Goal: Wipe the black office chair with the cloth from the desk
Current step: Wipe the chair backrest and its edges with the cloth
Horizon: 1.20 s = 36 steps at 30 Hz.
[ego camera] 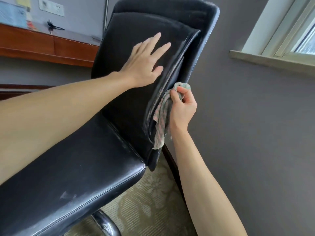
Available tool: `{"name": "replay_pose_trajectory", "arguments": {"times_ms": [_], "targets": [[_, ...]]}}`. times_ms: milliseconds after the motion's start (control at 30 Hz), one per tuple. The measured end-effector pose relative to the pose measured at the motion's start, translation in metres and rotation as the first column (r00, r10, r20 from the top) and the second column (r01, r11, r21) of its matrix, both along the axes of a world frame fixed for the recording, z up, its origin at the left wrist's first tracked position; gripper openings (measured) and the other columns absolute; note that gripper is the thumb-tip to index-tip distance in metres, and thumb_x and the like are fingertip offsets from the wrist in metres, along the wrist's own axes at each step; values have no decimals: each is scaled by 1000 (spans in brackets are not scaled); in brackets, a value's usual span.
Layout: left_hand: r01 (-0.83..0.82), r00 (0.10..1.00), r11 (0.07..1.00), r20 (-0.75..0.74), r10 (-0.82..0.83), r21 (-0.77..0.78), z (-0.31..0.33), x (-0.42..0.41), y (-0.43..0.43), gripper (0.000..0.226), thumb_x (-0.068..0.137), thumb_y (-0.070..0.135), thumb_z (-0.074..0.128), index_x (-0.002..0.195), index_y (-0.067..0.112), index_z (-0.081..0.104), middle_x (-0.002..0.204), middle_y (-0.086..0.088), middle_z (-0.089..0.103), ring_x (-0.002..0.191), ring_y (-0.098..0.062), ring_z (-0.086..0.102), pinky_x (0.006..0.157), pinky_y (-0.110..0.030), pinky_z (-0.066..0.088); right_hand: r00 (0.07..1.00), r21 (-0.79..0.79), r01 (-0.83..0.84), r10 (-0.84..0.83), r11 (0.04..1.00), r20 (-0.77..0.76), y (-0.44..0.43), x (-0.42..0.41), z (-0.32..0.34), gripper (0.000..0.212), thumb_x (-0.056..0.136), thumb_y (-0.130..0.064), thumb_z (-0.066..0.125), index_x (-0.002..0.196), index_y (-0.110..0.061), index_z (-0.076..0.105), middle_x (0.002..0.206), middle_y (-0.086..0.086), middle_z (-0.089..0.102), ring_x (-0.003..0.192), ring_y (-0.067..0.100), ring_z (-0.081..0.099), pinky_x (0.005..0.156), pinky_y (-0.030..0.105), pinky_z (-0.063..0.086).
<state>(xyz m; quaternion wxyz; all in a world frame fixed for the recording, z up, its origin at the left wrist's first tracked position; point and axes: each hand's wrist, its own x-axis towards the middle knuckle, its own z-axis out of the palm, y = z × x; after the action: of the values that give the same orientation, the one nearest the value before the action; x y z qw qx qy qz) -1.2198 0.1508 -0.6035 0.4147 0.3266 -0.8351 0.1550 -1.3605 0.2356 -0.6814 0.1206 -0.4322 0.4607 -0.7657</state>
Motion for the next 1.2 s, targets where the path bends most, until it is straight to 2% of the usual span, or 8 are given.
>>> {"name": "replay_pose_trajectory", "arguments": {"times_ms": [67,167,333,433,633,833,1000,1200], "targets": [[24,999,992,-24,-21,127,-4,1,-1,72,91,48,48,154,29,18,163,-10,3,148,-28,6,115,-50,10,998,-8,37,-37,999,-59,-2,3,-3,6,86,-17,68,91,-17,72,82,-13,69,81,3,63,81,27,54],[67,998,979,-7,-67,194,-10,-4,1,85,83,62,52,154,34,14,163,-6,-3,148,-26,2,113,-56,12,992,2,40,-40,999,-118,-1,7,-27,5,87,-16,68,89,-17,73,81,-16,69,78,-1,62,78,22,52],[118,993,960,-6,-121,256,-16,-13,5,90,79,45,59,153,38,9,163,-3,-7,149,-26,2,113,-62,16,986,149,-12,37,989,-163,13,7,-94,22,88,-10,66,71,-23,61,68,-20,60,65,-7,52,66,8,41],[132,991,944,-15,-134,302,-19,-17,9,96,74,38,60,152,43,5,163,-1,-10,149,-25,0,113,-64,15,983,206,-36,72,978,-170,21,10,-116,28,87,-7,65,68,-26,58,65,-20,56,62,-4,49,63,9,40],[174,983,913,-112,-142,368,-21,-23,15,98,70,27,58,151,45,5,163,-1,-4,149,-23,-3,108,-56,28,958,130,12,26,991,-286,12,22,-113,25,87,-15,62,73,-33,54,74,-18,59,70,-1,55,66,9,41],[168,983,914,-131,-127,369,-22,-26,16,95,70,21,54,150,44,9,163,-4,-2,149,-24,-1,105,-53,30,986,376,51,14,925,-168,19,20,-185,23,89,-12,63,73,-28,56,73,-11,62,71,4,57,71,28,48],[182,979,913,-153,-134,365,-23,-27,15,94,71,20,53,151,44,10,163,-4,-1,149,-25,0,105,-53,30,983,303,57,-1,951,-181,13,24,-165,23,88,-13,63,73,-30,57,71,-15,60,68,0,56,67,13,43],[175,980,916,-149,-129,360,-23,-28,13,93,70,20,53,151,42,12,163,-5,-1,149,-25,0,105,-56,29,978,131,49,-21,990,-207,9,32,-121,19,91,-15,63,77,-28,60,71,-23,59,67,-2,55,66,9,41]]}}
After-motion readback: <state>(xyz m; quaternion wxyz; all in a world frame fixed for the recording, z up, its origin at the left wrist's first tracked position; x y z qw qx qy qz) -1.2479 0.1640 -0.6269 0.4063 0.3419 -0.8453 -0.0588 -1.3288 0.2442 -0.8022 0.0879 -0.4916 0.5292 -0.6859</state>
